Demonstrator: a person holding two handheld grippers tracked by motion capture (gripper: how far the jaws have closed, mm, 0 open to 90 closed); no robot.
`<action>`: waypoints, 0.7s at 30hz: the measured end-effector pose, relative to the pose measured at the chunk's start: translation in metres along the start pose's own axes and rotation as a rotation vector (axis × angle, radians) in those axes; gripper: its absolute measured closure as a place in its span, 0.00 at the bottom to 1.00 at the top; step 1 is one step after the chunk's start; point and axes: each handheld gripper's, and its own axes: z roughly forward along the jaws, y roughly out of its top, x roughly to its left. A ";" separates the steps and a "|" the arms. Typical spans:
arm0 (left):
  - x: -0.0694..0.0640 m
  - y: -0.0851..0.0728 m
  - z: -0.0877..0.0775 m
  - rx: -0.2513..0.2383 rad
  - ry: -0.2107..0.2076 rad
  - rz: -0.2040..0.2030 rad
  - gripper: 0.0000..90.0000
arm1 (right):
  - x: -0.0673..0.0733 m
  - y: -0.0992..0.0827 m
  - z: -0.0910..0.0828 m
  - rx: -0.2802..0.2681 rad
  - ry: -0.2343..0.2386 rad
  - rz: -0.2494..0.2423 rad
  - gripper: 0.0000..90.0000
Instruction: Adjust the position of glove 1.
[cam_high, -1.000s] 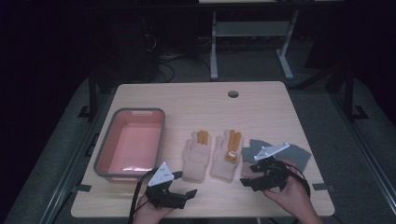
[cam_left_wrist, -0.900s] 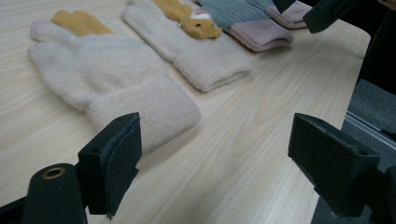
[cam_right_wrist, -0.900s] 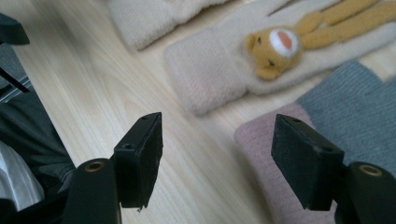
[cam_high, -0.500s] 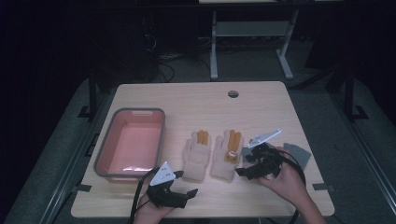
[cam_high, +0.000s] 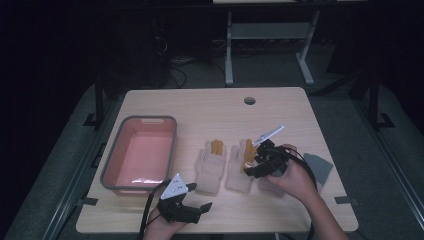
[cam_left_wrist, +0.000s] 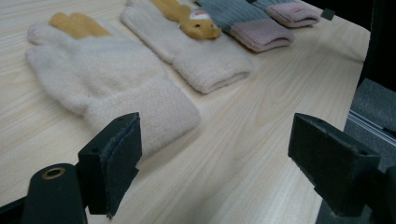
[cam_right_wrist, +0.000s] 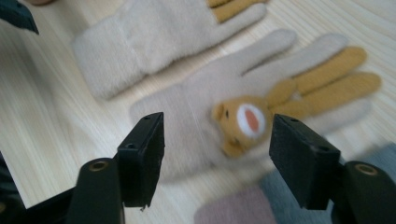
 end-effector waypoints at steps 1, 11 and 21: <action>0.000 0.000 0.000 0.001 0.000 -0.002 0.20 | 0.000 0.000 0.000 0.000 0.000 0.000 0.40; -0.001 0.000 0.000 -0.001 -0.003 0.000 0.19 | -0.003 0.011 0.034 0.096 -0.056 -0.002 0.50; 0.002 0.000 -0.001 0.001 -0.001 -0.010 0.20 | -0.008 0.006 0.058 0.149 -0.118 0.019 0.62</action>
